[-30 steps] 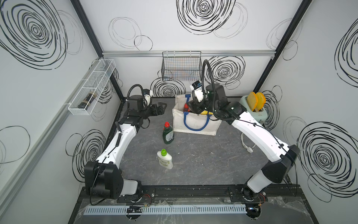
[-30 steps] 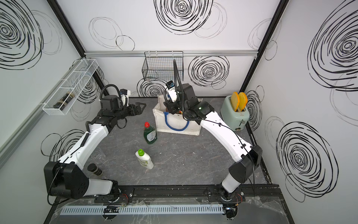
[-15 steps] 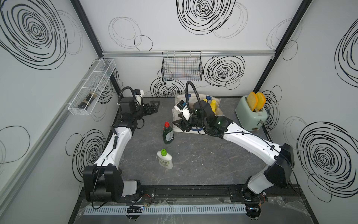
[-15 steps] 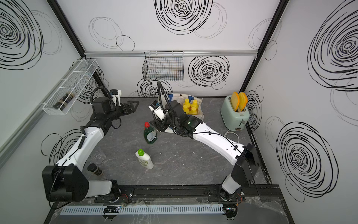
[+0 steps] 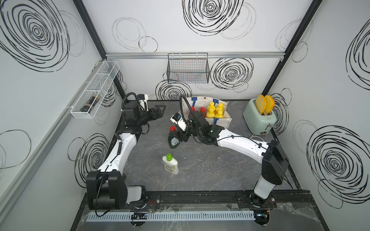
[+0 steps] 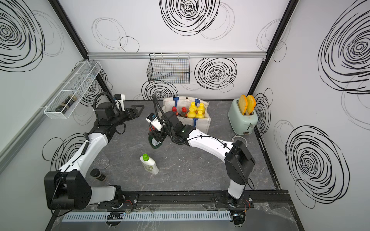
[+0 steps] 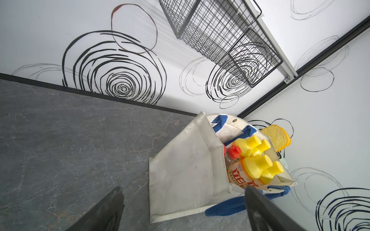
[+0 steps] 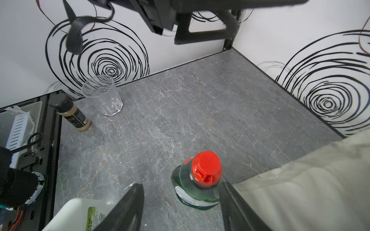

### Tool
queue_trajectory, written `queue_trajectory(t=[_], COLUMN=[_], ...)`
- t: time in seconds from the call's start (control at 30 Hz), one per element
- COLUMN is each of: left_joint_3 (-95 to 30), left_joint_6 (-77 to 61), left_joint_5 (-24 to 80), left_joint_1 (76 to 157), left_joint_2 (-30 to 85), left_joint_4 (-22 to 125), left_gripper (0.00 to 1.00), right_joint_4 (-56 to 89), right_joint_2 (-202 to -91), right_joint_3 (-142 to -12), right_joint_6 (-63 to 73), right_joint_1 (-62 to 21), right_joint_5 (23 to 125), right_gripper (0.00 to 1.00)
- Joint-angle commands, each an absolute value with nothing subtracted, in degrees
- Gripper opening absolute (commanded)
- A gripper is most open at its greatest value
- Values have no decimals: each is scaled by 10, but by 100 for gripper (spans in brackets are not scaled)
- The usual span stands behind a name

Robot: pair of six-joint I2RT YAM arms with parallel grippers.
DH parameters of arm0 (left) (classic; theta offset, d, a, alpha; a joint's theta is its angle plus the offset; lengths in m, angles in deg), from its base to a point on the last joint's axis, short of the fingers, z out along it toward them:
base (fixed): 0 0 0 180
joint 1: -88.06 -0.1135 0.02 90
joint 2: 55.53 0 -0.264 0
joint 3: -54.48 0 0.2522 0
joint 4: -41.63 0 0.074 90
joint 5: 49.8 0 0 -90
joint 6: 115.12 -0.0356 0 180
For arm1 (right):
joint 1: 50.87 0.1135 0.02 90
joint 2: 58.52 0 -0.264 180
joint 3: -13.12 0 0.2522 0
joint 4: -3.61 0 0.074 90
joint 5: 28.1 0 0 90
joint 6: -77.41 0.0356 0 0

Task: Pack dish soap into the shopping bag
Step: Pick up the bottle of dish soap at the center of the board.

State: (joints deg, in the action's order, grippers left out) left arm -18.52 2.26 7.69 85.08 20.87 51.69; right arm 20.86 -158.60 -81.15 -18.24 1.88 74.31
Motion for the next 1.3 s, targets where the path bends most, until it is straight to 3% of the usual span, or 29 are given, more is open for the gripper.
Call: queue_trajectory(t=[0.0,0.8,1.27], left_joint_3=[-173,-174,-176], left_joint_6=[34,28,27], left_joint_5=[63,64,56], left_joint_1=[857,873,878], left_joint_2=[194,188,192], left_joint_4=[481,485,487], left_gripper=[96,96,96], right_joint_4=[181,149,167], right_joint_2=[-1596,-1652,-1671], right_joint_3=[-821,-840,-868], right_joint_6=[-188,-176,-180], right_joint_1=[18,12,10], right_joint_5=[743,713,721], right_gripper=[64,56,42])
